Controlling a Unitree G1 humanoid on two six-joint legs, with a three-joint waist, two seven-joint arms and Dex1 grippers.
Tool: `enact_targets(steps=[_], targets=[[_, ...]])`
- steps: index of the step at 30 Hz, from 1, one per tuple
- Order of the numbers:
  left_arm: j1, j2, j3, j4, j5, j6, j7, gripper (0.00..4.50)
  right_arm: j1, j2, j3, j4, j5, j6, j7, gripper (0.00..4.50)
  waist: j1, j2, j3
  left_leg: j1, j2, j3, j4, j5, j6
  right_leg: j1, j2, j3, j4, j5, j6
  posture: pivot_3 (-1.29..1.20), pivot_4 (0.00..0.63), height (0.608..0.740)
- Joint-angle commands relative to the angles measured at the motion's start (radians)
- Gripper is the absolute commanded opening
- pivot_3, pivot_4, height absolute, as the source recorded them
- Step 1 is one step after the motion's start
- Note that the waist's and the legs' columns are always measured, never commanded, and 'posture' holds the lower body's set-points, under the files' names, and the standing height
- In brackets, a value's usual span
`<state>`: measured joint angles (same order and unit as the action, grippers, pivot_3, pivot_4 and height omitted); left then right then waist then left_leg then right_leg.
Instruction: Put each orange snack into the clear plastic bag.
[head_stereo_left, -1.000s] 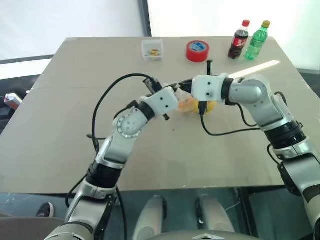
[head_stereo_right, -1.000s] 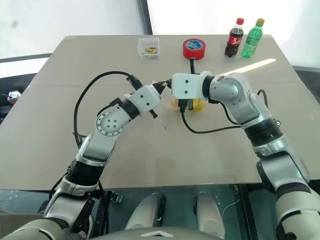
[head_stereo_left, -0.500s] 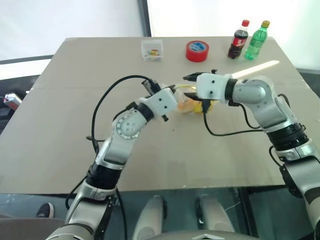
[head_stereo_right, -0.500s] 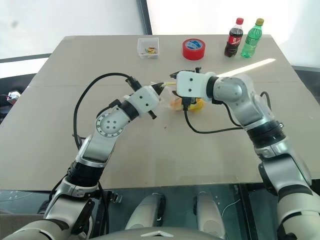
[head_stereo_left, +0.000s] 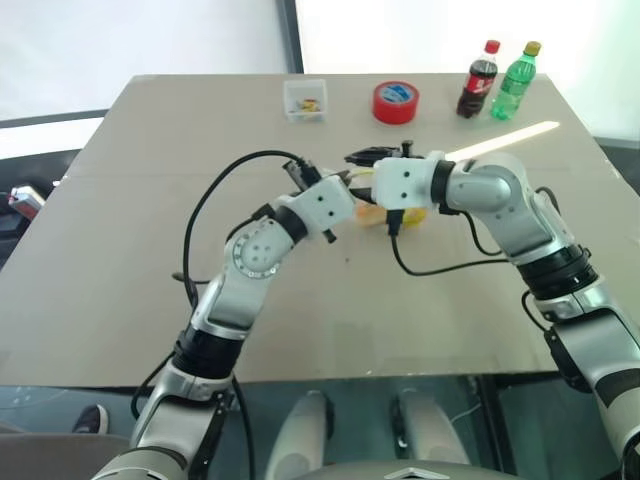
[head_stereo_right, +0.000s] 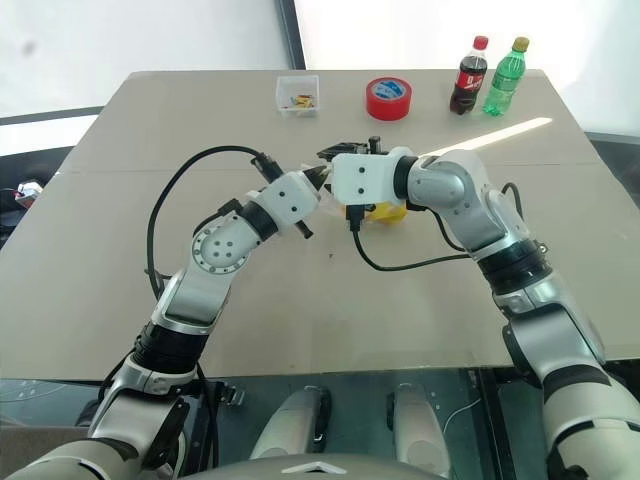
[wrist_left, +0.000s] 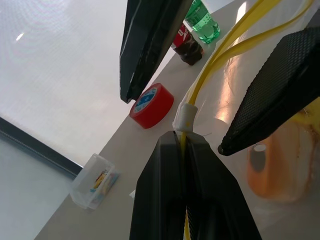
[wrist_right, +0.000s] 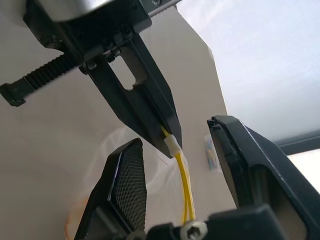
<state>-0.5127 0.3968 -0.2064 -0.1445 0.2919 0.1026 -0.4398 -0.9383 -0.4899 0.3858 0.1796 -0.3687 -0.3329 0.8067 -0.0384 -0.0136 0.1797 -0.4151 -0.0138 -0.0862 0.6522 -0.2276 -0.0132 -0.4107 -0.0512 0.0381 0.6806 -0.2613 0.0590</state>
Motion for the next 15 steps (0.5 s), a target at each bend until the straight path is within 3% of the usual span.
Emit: enact_targets(steps=[1,9,11,13,15], targets=[[-0.007,-0.002,0.008,-0.033,-0.002,-0.006,0.003,0.00,-0.029,0.006,-0.014,-0.009,0.003,-0.014,-0.012,1.60,0.000,0.000,0.000,0.000,0.000,0.000,0.000,0.000,0.000,0.000,0.000,0.000,0.000,0.000,0.000,0.00,0.150,0.740],[-0.008,-0.002,0.007,-0.032,-0.001,-0.009,0.003,0.00,-0.020,0.005,-0.015,-0.009,0.002,-0.010,-0.006,1.60,0.000,0.000,0.000,0.000,0.000,0.000,0.000,0.000,0.000,0.000,0.000,0.000,0.000,0.000,0.000,0.00,0.150,0.740],[-0.007,-0.002,0.007,-0.033,-0.001,-0.009,0.003,0.00,-0.019,0.004,-0.015,-0.009,0.000,-0.011,-0.006,1.07,0.000,0.000,0.000,0.000,0.000,0.000,0.000,0.000,0.000,0.000,0.000,0.000,0.000,0.000,0.000,0.00,0.150,0.740],[-0.009,-0.003,0.006,-0.031,-0.002,-0.009,0.003,0.00,-0.017,0.002,-0.015,-0.008,-0.004,-0.012,-0.008,0.26,0.000,0.000,0.000,0.000,0.000,0.000,0.000,0.000,0.000,0.000,0.000,0.000,0.000,0.000,0.000,0.00,0.150,0.740],[-0.010,-0.004,0.006,-0.028,-0.001,-0.010,0.002,0.00,-0.017,0.002,-0.017,-0.006,-0.006,-0.010,-0.010,0.26,0.000,0.000,0.000,0.000,0.000,0.000,0.000,0.000,0.000,0.000,0.000,0.000,0.000,0.000,0.000,0.00,0.150,0.740]])
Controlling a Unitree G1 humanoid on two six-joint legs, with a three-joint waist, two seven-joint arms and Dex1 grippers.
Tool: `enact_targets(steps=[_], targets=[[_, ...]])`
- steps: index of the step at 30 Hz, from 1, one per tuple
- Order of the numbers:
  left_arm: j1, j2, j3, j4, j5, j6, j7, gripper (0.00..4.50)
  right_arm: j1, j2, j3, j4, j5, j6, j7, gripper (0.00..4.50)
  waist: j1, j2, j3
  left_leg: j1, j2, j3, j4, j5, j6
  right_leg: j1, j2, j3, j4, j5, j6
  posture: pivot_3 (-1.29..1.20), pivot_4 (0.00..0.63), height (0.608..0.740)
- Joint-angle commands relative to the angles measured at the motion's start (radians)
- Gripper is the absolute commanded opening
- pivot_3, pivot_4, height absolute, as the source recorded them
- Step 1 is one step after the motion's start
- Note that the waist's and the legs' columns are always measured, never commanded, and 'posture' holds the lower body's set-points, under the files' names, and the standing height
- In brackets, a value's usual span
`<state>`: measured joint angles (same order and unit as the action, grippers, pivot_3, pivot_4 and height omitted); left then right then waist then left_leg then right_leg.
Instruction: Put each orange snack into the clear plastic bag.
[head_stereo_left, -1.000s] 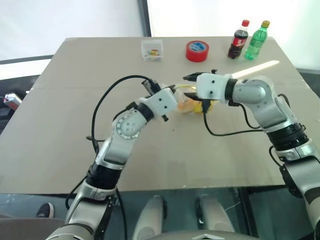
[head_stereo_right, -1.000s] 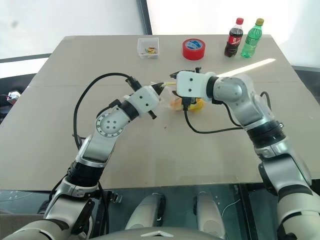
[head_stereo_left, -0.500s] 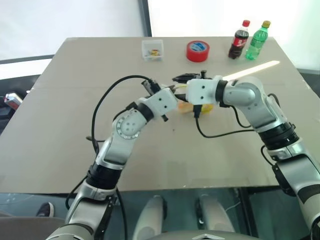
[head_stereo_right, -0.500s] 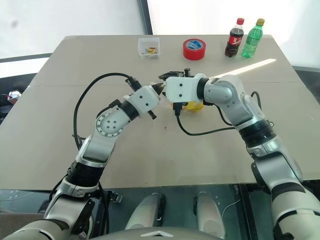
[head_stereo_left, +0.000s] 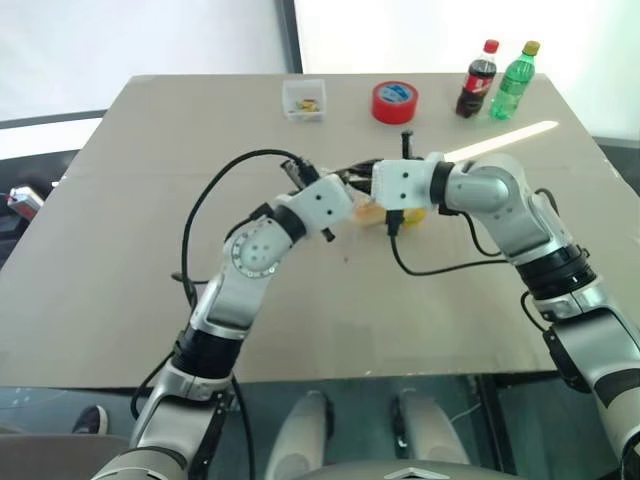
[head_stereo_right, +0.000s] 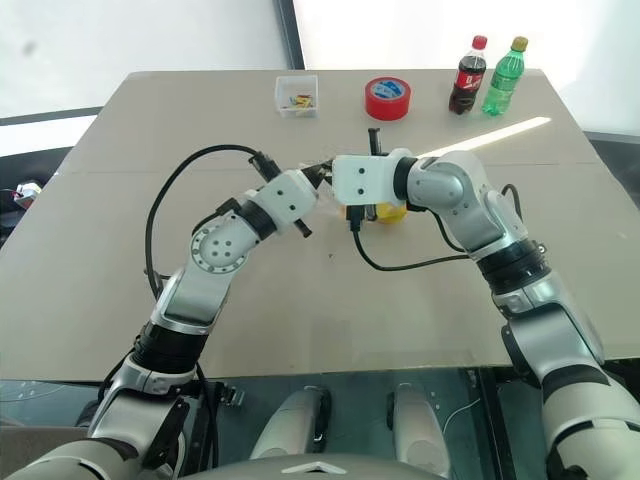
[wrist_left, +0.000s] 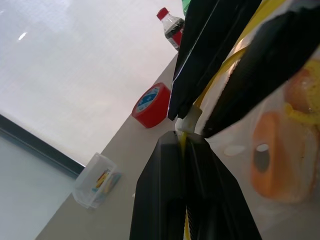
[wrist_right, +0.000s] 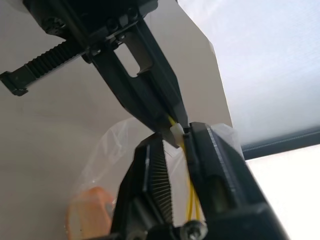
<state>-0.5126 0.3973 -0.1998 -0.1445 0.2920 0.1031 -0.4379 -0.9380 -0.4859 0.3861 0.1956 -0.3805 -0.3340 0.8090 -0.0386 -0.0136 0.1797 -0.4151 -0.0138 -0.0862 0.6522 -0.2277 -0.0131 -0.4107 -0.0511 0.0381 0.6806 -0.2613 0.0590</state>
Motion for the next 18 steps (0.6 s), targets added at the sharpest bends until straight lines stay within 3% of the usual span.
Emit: enact_targets(steps=[1,18], targets=[[-0.010,-0.004,0.000,-0.028,-0.002,-0.011,0.000,0.00,-0.017,-0.001,-0.017,-0.024,0.005,-0.008,-0.012,0.26,0.000,0.000,0.000,0.000,0.000,0.000,0.000,0.000,0.000,0.000,0.000,0.000,0.000,0.000,0.000,0.00,0.150,0.740],[0.005,0.007,0.007,-0.031,-0.002,-0.015,0.001,0.00,0.006,-0.059,-0.045,-0.027,-0.012,0.011,-0.017,0.26,0.000,0.000,0.000,0.000,0.000,0.000,0.000,0.000,0.000,0.000,0.000,0.000,0.000,0.000,0.000,0.00,0.150,0.740]])
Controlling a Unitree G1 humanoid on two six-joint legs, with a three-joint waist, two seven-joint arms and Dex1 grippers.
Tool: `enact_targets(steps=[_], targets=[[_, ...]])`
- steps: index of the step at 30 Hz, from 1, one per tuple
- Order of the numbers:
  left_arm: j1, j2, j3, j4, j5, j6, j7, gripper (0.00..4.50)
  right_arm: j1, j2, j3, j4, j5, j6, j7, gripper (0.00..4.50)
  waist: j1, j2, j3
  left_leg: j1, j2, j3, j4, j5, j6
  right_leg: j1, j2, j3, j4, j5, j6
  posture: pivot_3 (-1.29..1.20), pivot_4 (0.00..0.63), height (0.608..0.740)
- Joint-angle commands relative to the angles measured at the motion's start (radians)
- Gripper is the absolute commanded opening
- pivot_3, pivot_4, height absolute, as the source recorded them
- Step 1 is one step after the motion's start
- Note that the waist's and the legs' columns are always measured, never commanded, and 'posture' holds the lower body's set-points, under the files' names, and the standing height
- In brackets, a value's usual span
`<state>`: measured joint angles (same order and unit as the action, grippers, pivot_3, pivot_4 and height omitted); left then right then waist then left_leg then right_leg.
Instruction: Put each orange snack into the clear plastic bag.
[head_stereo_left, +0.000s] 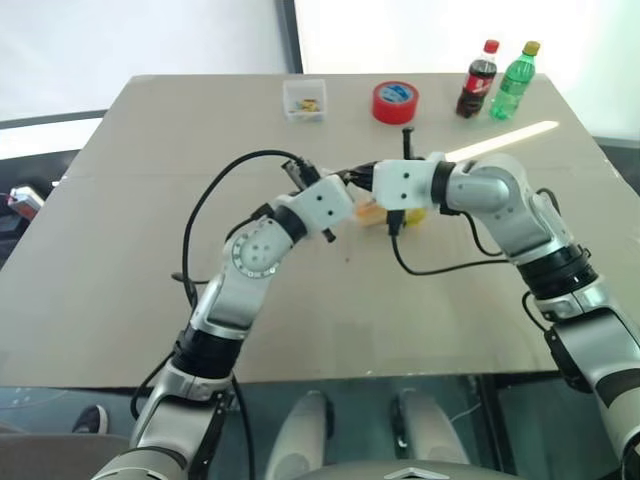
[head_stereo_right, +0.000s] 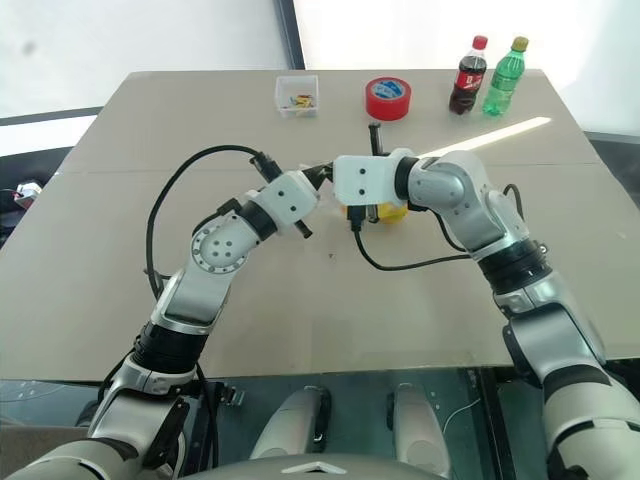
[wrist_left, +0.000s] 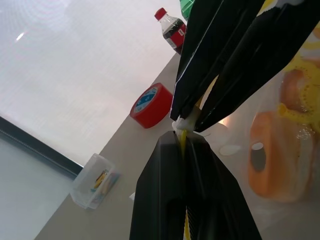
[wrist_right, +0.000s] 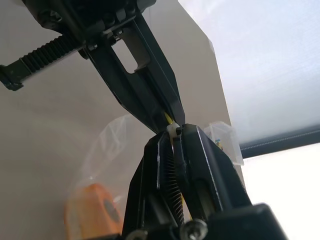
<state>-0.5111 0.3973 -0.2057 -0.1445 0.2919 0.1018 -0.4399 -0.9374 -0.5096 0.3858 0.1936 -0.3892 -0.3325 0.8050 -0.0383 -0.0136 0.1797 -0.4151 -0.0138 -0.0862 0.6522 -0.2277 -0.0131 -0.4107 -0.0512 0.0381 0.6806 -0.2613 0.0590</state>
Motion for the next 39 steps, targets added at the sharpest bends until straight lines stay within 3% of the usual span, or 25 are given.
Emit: enact_targets(steps=[1,25,35,39], targets=[[0.004,0.008,0.014,-0.030,-0.002,-0.014,0.003,0.00,0.012,-0.047,-0.049,-0.029,-0.002,0.013,-0.012,0.26,0.000,0.000,0.000,0.000,0.000,0.000,0.000,0.000,0.000,0.000,0.000,0.000,0.000,0.000,0.000,0.00,0.150,0.740],[-0.026,0.057,0.036,0.070,-0.017,-0.089,0.000,0.00,0.218,-0.333,-0.223,-0.145,0.006,0.195,-0.024,0.26,0.000,0.000,0.000,0.001,0.000,0.002,0.000,0.000,0.000,0.000,0.000,0.002,0.000,0.000,0.000,0.00,0.150,0.740],[-0.268,0.024,0.050,0.360,-0.039,-0.232,0.069,0.00,0.008,-0.195,-0.169,0.022,-0.077,0.169,-0.177,0.26,0.000,0.000,0.000,0.000,0.000,0.002,0.001,0.000,0.001,0.000,0.000,0.002,0.001,0.000,0.000,0.00,0.150,0.740],[-0.290,0.048,0.068,0.372,-0.068,-0.280,0.046,0.00,-0.004,-0.167,-0.202,0.033,-0.034,0.171,-0.201,0.26,0.001,0.000,0.000,-0.001,0.000,0.002,0.001,0.002,-0.003,0.000,0.000,0.002,-0.002,0.000,0.001,0.00,0.150,0.740]])
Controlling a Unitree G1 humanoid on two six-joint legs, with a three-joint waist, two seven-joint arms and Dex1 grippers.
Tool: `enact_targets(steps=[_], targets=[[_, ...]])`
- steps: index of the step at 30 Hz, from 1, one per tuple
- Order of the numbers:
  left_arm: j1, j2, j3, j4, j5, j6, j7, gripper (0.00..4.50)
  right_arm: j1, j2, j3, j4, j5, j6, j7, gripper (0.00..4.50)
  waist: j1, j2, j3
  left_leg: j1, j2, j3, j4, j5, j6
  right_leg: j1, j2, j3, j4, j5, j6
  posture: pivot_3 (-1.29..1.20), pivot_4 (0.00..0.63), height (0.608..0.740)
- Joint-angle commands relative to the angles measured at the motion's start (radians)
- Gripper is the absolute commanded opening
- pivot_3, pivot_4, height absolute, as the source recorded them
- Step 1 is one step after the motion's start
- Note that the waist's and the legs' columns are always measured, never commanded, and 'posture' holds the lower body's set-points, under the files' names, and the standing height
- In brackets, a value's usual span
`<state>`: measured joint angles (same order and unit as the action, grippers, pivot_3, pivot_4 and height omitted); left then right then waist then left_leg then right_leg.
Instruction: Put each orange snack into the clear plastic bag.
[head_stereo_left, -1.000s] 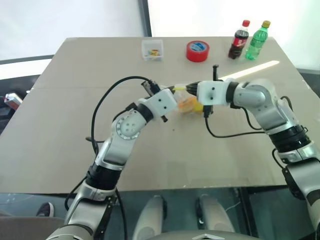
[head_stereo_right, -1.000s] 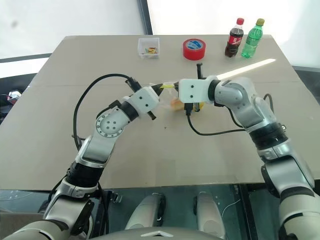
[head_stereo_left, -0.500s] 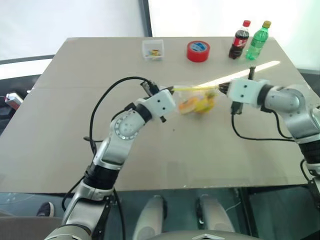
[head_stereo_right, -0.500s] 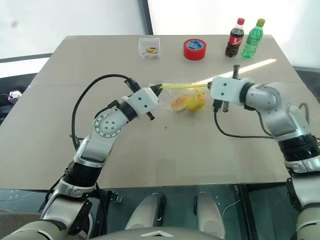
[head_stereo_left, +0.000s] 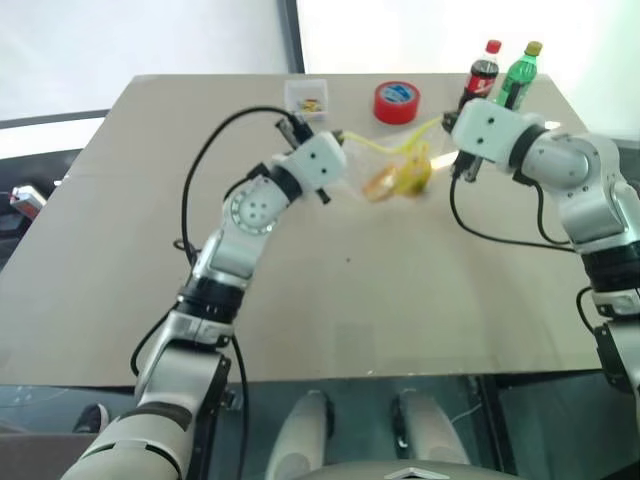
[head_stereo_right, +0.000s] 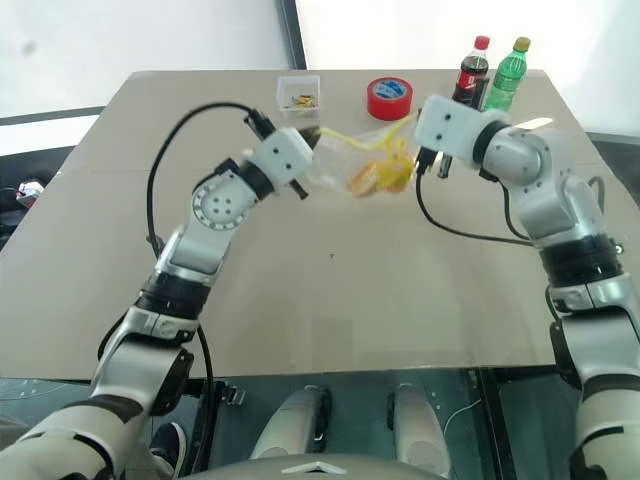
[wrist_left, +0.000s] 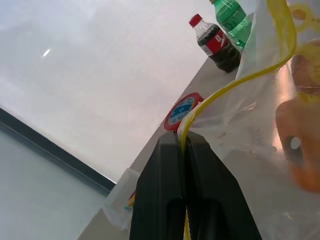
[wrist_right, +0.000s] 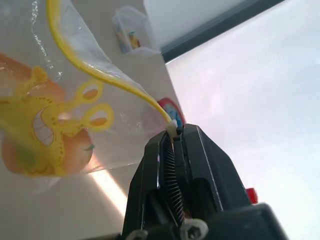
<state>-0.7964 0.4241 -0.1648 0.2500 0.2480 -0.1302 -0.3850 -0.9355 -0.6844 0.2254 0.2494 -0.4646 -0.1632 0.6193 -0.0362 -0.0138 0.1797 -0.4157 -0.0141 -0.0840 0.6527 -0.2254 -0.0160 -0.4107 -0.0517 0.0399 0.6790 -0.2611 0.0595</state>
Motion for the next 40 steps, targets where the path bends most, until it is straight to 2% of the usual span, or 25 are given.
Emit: enact_targets(steps=[1,6,10,11,12,13,15,18,22,25,27,32,40], targets=[[0.005,0.029,0.028,-0.032,-0.026,-0.051,-0.019,0.00,0.006,0.011,-0.046,-0.039,0.060,0.015,0.000,0.26,-0.001,0.000,0.000,0.000,0.000,0.000,-0.001,0.000,0.000,0.000,0.000,0.000,-0.001,0.000,0.000,0.00,0.150,0.740],[0.246,0.032,0.033,-0.287,-0.167,0.150,-0.156,0.00,0.223,-0.016,-0.075,-0.320,0.228,0.237,0.213,0.26,-0.003,0.000,0.000,-0.001,0.000,0.001,-0.003,0.000,0.000,-0.001,0.000,0.001,-0.002,0.000,0.000,0.00,0.150,0.740],[0.459,0.026,0.023,-0.499,-0.200,0.314,-0.174,0.00,0.402,-0.021,-0.104,-0.505,0.292,0.389,0.251,0.26,-0.002,0.000,0.000,-0.002,0.001,-0.002,-0.001,-0.003,0.006,-0.002,-0.001,0.003,-0.001,0.000,0.000,0.00,0.150,0.740],[0.493,0.022,0.023,-0.527,-0.200,0.344,-0.168,0.66,0.441,-0.023,-0.107,-0.529,0.296,0.405,0.247,0.21,-0.001,0.000,0.000,-0.001,0.001,-0.002,-0.001,-0.003,0.006,-0.001,-0.001,0.002,0.000,0.000,0.000,0.00,0.150,0.740],[0.523,0.018,0.025,-0.549,-0.203,0.378,-0.165,0.86,0.476,-0.020,-0.112,-0.549,0.300,0.415,0.235,0.21,0.001,0.000,0.000,0.000,0.000,-0.002,-0.001,-0.003,0.006,0.000,-0.001,0.002,0.001,0.000,0.000,0.00,0.150,0.740],[0.558,0.014,0.030,-0.568,-0.234,0.428,-0.178,1.34,0.516,-0.010,-0.125,-0.569,0.314,0.433,0.220,0.48,0.002,0.000,0.000,0.001,0.000,-0.002,0.000,-0.003,0.006,0.001,0.000,0.001,0.001,0.000,0.000,0.00,0.150,0.740],[0.625,-0.007,0.069,-0.609,-0.330,0.547,-0.195,2.24,0.608,0.015,-0.173,-0.605,0.376,0.482,0.207,1.06,0.004,0.000,0.000,0.005,0.001,-0.002,0.001,-0.001,0.008,0.006,0.001,-0.001,0.001,0.001,0.000,0.00,0.150,0.740],[0.709,0.000,0.155,-0.675,-0.450,0.643,-0.222,3.73,0.759,0.029,-0.273,-0.599,0.475,0.487,0.211,2.54,0.003,0.000,0.000,0.020,0.002,-0.002,0.000,-0.001,0.008,0.021,0.001,-0.002,-0.001,0.000,0.000,0.00,0.150,0.740],[0.799,0.059,0.275,-0.753,-0.541,0.703,-0.252,3.80,0.882,0.011,-0.408,-0.574,0.603,0.503,0.252,4.29,0.003,0.000,0.000,0.021,0.005,-0.002,0.000,-0.001,0.008,0.022,0.001,-0.002,-0.001,-0.003,0.001,0.00,0.150,0.740],[0.837,0.084,0.392,-0.808,-0.637,0.760,-0.268,3.80,0.909,-0.012,-0.512,-0.585,0.746,0.594,0.310,4.29,0.000,0.000,0.000,0.023,0.005,0.001,0.000,-0.001,0.009,0.023,0.002,0.000,-0.001,-0.002,0.000,0.00,0.150,0.740],[0.859,0.095,0.461,-0.837,-0.721,0.807,-0.274,3.80,0.937,-0.065,-0.559,-0.598,0.864,0.690,0.396,4.29,0.002,0.000,0.000,0.024,0.008,0.001,-0.001,-0.001,0.008,0.023,0.002,0.000,-0.002,0.000,-0.002,0.00,0.150,0.740],[0.892,0.113,0.570,-0.848,-0.874,0.882,-0.278,3.80,0.962,-0.138,-0.594,-0.546,0.939,0.699,0.465,4.29,0.008,0.000,0.001,0.022,0.008,0.001,-0.001,-0.001,0.009,0.024,0.002,-0.001,-0.006,0.000,-0.003,0.00,0.150,0.740],[0.939,0.148,0.548,-0.838,-0.835,0.799,-0.267,3.80,0.961,-0.156,-0.580,-0.461,0.930,0.589,0.497,4.29,0.014,0.000,0.001,0.022,0.009,0.002,-0.002,-0.001,0.008,0.024,0.002,0.000,-0.008,-0.003,-0.002,0.00,0.150,0.740]])
